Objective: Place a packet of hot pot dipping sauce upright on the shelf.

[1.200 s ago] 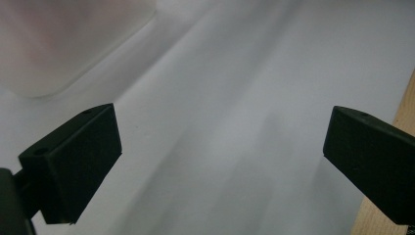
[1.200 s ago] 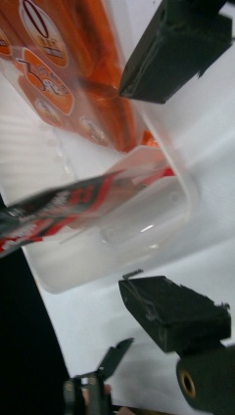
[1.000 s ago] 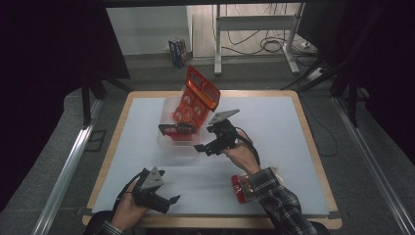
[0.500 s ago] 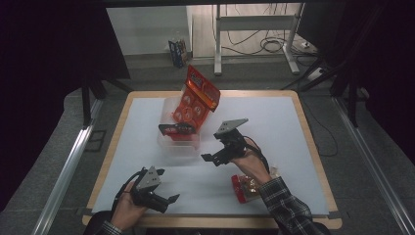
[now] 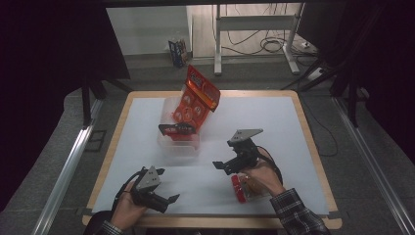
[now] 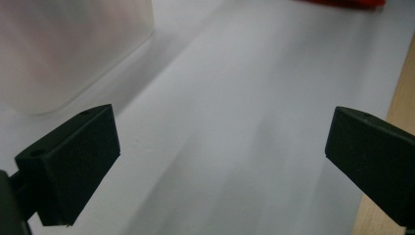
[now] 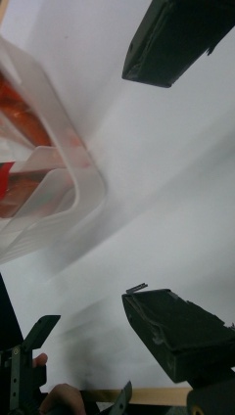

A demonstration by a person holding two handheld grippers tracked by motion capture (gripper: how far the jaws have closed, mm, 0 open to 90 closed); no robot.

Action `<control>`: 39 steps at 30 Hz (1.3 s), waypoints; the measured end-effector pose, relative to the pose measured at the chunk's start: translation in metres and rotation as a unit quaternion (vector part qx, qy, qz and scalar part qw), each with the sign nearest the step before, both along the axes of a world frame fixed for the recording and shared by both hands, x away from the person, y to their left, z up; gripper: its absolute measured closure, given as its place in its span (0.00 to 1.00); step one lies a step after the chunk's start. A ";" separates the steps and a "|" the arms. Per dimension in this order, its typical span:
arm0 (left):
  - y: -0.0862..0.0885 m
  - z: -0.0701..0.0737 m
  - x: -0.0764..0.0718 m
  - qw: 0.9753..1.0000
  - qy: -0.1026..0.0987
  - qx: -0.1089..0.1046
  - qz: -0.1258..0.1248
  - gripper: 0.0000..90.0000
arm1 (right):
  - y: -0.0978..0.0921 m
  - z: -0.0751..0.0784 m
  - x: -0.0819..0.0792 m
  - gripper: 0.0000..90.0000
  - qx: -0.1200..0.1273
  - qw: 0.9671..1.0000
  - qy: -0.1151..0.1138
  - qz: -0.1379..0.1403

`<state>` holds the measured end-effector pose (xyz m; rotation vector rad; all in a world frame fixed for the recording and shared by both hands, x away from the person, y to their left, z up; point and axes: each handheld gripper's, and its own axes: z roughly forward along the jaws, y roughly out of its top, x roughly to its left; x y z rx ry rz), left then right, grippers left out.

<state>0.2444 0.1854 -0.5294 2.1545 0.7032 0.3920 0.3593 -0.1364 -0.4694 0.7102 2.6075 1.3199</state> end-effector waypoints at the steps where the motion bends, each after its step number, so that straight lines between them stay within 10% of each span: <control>1: -0.001 -0.001 0.000 1.000 -0.001 0.006 0.001 0.00 | -0.005 0.000 -0.003 0.00 0.003 1.000 0.004 -0.005; 12: -0.001 0.000 0.000 1.000 -0.004 0.008 0.001 0.00 | -0.033 0.002 -0.019 0.07 -0.006 0.999 0.011 -0.037; 23: -0.003 0.000 0.000 1.000 -0.004 0.002 -0.003 0.00 | -0.082 -0.004 -0.037 0.43 -0.028 0.995 0.042 -0.082; 31: -0.004 0.001 0.000 1.000 -0.006 0.002 -0.006 0.00 | -0.121 -0.006 -0.053 0.86 -0.063 0.989 0.028 -0.132; 39: -0.005 0.001 0.000 1.000 -0.006 0.003 -0.009 0.00 | -0.148 -0.016 -0.065 0.98 -0.101 0.978 0.036 -0.180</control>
